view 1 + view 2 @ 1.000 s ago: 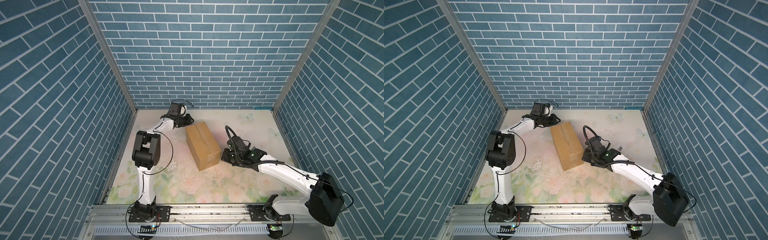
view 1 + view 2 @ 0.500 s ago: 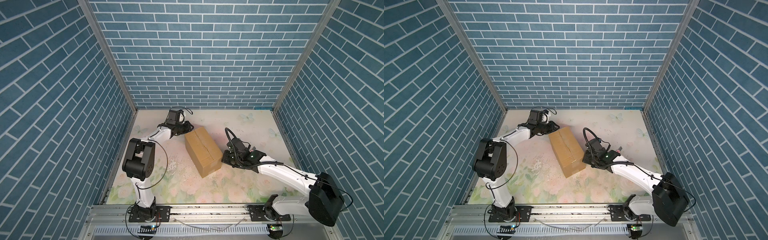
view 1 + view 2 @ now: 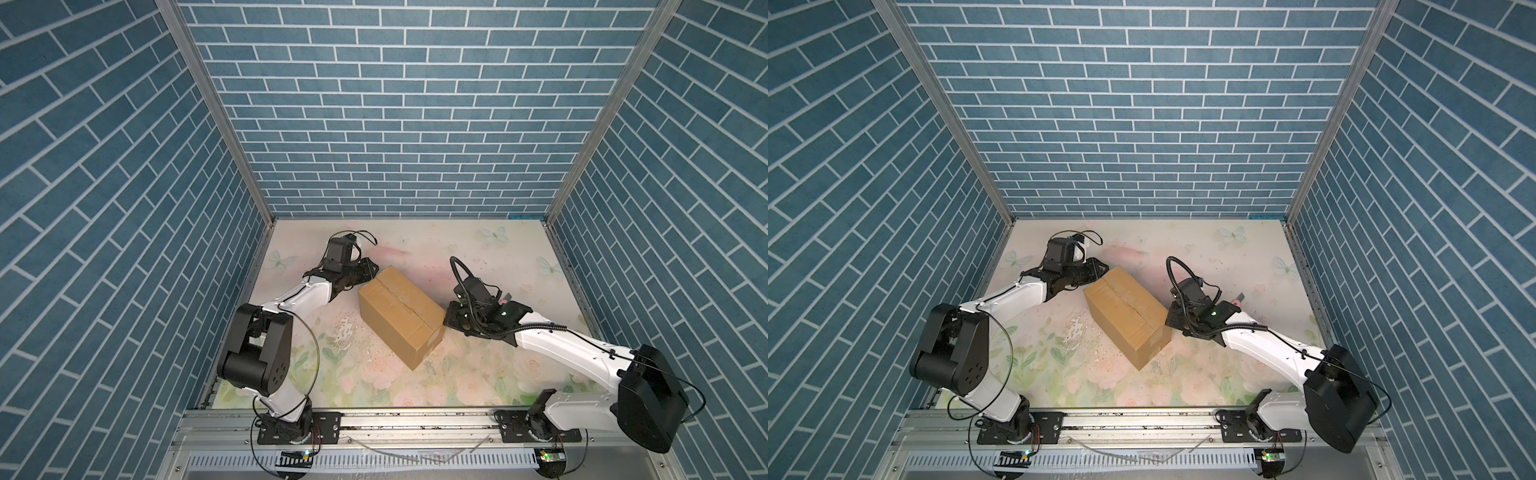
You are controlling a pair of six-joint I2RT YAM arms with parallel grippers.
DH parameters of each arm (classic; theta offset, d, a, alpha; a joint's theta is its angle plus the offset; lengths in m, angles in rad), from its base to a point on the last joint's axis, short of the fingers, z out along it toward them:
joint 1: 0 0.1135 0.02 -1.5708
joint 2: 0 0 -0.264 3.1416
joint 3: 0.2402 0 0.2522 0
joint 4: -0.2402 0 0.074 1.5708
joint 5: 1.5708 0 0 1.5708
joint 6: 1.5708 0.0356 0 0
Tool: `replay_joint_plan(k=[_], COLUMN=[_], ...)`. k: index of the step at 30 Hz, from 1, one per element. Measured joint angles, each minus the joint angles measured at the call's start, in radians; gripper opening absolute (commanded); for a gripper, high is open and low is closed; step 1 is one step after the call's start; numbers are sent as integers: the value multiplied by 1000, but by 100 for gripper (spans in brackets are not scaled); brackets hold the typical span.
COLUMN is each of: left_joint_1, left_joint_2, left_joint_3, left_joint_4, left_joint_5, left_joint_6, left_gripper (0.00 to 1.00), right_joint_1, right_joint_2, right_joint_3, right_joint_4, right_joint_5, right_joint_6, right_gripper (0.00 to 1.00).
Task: Unpack the express box
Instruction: 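Close the right gripper on the pink box cutter while left gripper holds the box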
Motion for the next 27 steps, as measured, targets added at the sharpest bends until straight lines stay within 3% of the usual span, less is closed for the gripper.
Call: replay_joint_plan(k=[9, 19, 27], left_joint_1=[14, 48, 89], left_joint_2=[-16, 37, 27], left_joint_3=[-10, 42, 43], left_joint_4=[9, 65, 31], left_joint_5=[-70, -76, -26], left_joint_6=[-4, -30, -29], left_gripper=[28, 28, 34], right_joint_1=[0, 0, 0], right_joint_2=[75, 183, 186], right_joint_3=[57, 154, 214], right_joint_4=[5, 13, -69], right_joint_5=[-10, -32, 30], right_joint_6=[-8, -31, -60], right_gripper=[0, 0, 27])
